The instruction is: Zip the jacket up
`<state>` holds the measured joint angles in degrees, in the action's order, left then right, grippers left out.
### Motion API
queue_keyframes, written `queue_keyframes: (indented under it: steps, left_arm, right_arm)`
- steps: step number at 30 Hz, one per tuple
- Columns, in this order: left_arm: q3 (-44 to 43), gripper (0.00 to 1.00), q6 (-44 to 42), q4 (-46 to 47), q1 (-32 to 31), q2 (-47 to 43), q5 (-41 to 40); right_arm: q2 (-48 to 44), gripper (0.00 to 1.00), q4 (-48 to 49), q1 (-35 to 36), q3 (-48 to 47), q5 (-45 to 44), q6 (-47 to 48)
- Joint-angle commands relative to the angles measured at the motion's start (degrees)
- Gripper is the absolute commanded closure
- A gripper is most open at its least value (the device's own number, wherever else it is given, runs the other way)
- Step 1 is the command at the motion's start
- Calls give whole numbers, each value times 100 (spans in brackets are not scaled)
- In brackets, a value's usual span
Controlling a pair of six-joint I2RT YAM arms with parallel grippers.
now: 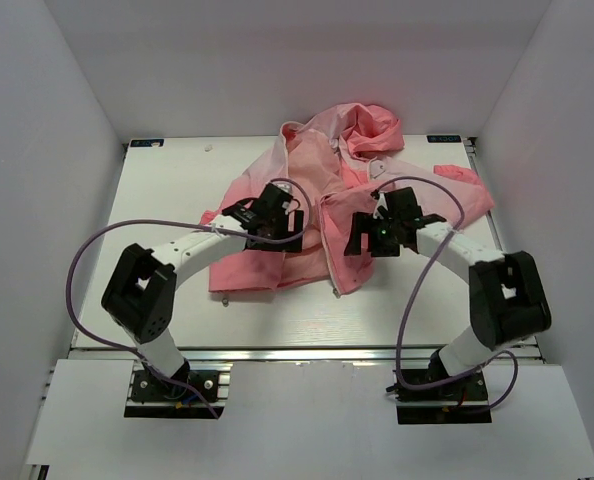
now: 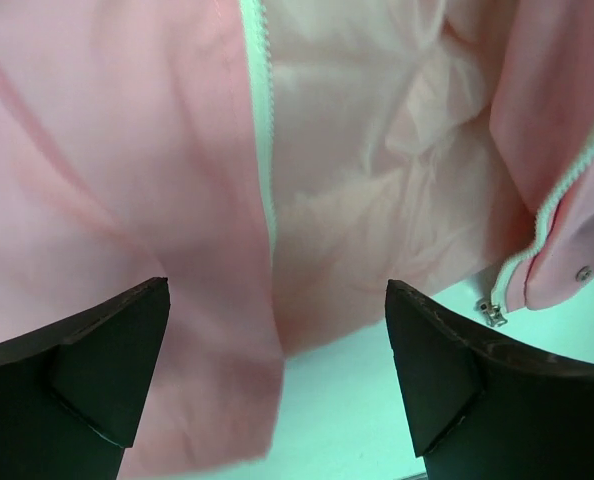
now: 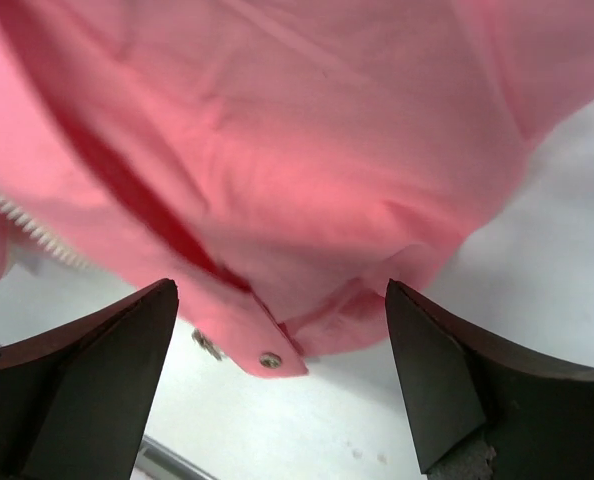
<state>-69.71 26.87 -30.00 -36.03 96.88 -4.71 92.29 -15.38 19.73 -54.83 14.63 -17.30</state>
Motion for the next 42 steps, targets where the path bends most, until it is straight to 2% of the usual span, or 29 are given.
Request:
queue_keyframes:
  steps: [1,8,9,11,12,14,16,19,21,22,25,32,34,38,42]
  left_arm:
    - [-305,2,90,-1297,-352,-231,-1207]
    - [-630,2,582,-2210,-976,313,-1849]
    - [-683,11,661,-2290,-1054,401,-1901]
    - [-771,22,749,-2501,-1090,586,-2068]
    - [-789,32,801,-2528,-1108,630,-2121]
    - [-781,34,793,-2476,-1117,674,-2096]
    - [-754,44,723,-2362,-1125,683,-1982]
    - [-649,50,653,-2133,-1125,683,-1771]
    - [-605,65,670,-2054,-1125,674,-1735]
    - [-588,79,670,-2019,-1125,666,-1735]
    - [-578,99,679,-1905,-1125,569,-1674]
    - [-430,100,433,-1230,-1125,-317,-1138]
    - [-106,100,231,-896,-1125,-843,-542]
    - [736,100,11,490,-1125,-1556,741]
    - [1292,100,309,1206,-1125,-1725,1559]
  right_arm:
    - [-754,11,-290,5,235,-119,166]
    - [-1538,10,-396,93,736,-48,183]
    - [-1591,11,-387,84,780,-40,183]
    - [-1732,11,-387,93,877,-31,183]
    - [-1793,11,-378,93,912,-22,192]
    - [-1837,11,-361,93,1000,-39,209]
    - [-1855,11,-361,93,1062,-40,218]
    - [-1881,11,-352,93,1115,-31,218]
    - [-1943,11,-352,93,1167,-5,218]
    - [-1960,11,-352,93,1176,22,227]
    - [-2092,11,-387,93,1202,188,280]
    - [-2443,11,-431,93,1325,532,412]
    - [-2549,11,-396,93,1396,637,394]
    - [-2611,11,-352,102,1448,813,403]
    - [-2532,11,-142,93,1484,936,289]
